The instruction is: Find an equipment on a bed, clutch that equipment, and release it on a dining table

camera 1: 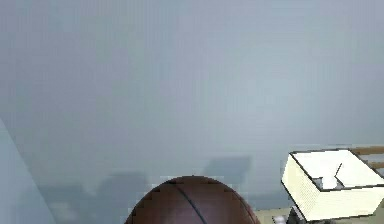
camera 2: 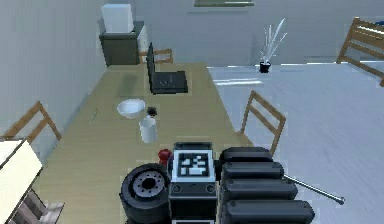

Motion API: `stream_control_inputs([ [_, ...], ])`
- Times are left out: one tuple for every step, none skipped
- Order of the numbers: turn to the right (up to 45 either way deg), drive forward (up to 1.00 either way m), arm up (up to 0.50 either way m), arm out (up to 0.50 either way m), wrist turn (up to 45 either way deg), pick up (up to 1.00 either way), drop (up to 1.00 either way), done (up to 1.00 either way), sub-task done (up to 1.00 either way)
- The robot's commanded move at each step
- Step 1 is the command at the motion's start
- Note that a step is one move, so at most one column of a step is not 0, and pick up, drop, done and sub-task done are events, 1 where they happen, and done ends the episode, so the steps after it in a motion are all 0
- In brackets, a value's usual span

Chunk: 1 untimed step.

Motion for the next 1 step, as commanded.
stream_control_inputs([
  [0.0,0.0,0.0,0.48,0.0,0.0,0.0,0.0,0.0],
])
